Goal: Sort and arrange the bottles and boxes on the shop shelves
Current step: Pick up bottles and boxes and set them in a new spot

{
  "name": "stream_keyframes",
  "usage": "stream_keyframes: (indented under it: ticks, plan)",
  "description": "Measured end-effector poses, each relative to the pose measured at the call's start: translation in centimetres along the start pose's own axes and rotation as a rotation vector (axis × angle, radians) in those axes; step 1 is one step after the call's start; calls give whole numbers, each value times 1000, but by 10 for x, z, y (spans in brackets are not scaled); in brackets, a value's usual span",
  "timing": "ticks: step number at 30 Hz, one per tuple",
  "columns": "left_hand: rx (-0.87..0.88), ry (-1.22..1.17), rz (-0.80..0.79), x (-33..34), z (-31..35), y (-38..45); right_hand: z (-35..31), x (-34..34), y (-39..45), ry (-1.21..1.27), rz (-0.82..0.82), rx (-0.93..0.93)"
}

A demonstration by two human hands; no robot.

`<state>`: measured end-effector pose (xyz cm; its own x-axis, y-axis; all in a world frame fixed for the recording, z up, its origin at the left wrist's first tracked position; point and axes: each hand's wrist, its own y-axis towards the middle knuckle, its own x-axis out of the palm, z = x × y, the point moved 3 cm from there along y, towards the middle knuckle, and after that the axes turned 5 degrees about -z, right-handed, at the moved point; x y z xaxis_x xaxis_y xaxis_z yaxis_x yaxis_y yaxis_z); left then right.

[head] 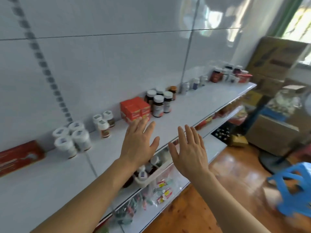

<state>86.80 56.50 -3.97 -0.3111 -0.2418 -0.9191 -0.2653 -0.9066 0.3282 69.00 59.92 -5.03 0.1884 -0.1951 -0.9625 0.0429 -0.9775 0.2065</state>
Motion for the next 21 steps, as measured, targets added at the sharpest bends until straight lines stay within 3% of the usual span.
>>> stream_keyframes:
  ticks: [9, 21]
  plan:
    - [175, -90, -50, 83, 127, 147, 171, -26, 66, -83, 63, 184]
    - [240, -127, -122, 163, 252, 351, 356, -57, 201, -91, 107, 289]
